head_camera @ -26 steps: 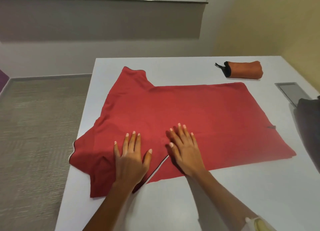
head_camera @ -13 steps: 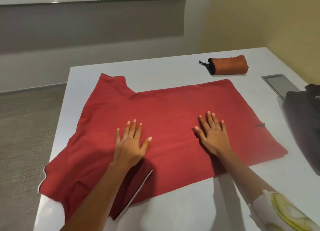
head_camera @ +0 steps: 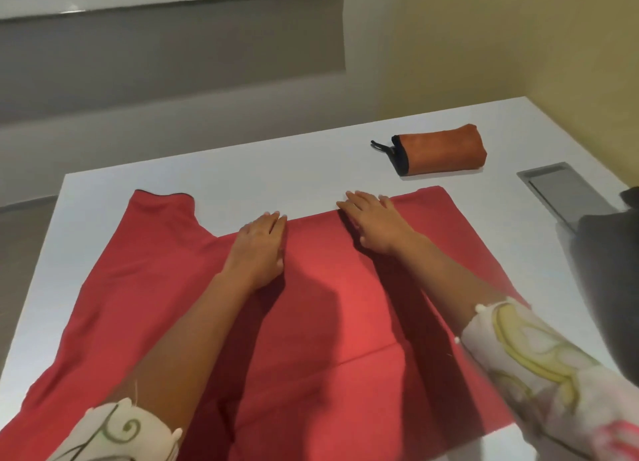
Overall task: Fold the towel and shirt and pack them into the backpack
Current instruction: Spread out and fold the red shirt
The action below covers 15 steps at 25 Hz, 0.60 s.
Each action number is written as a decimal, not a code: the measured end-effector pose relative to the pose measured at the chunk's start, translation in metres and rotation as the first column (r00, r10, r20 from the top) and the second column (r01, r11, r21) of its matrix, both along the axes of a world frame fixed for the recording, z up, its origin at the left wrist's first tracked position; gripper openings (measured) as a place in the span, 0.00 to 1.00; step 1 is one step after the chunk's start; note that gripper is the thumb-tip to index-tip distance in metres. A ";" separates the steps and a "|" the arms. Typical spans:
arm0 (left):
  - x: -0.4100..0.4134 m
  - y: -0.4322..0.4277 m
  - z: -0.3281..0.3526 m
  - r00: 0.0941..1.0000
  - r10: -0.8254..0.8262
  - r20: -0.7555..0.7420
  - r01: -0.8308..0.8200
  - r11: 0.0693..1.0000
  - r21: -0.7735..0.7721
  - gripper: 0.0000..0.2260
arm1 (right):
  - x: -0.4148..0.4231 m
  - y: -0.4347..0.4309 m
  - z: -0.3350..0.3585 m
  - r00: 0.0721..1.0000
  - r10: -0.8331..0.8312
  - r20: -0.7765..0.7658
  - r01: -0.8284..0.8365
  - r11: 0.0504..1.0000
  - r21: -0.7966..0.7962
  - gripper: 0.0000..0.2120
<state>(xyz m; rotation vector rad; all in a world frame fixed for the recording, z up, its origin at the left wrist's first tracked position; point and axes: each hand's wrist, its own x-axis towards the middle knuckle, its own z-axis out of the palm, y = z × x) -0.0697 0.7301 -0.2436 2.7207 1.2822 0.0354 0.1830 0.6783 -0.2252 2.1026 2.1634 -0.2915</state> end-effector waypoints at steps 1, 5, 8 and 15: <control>0.010 0.009 0.001 1.000 0.010 0.017 -0.010 1.000 -0.020 0.27 | 0.001 0.009 -0.001 1.000 0.027 -0.009 -0.027 1.000 -0.004 0.34; 0.043 0.025 -0.001 0.998 -0.058 0.007 0.058 0.998 0.020 0.22 | 0.000 0.032 -0.003 0.995 0.080 -0.061 -0.079 0.997 0.015 0.23; 0.067 0.024 0.001 0.994 -0.094 0.062 0.097 0.994 -0.047 0.15 | 0.003 0.035 0.000 0.988 0.147 -0.052 -0.145 0.989 0.038 0.14; 0.034 0.039 0.022 0.994 -0.112 -0.018 0.110 0.989 -0.104 0.07 | 0.048 0.012 0.007 0.973 0.219 -0.077 -0.214 0.975 0.063 0.07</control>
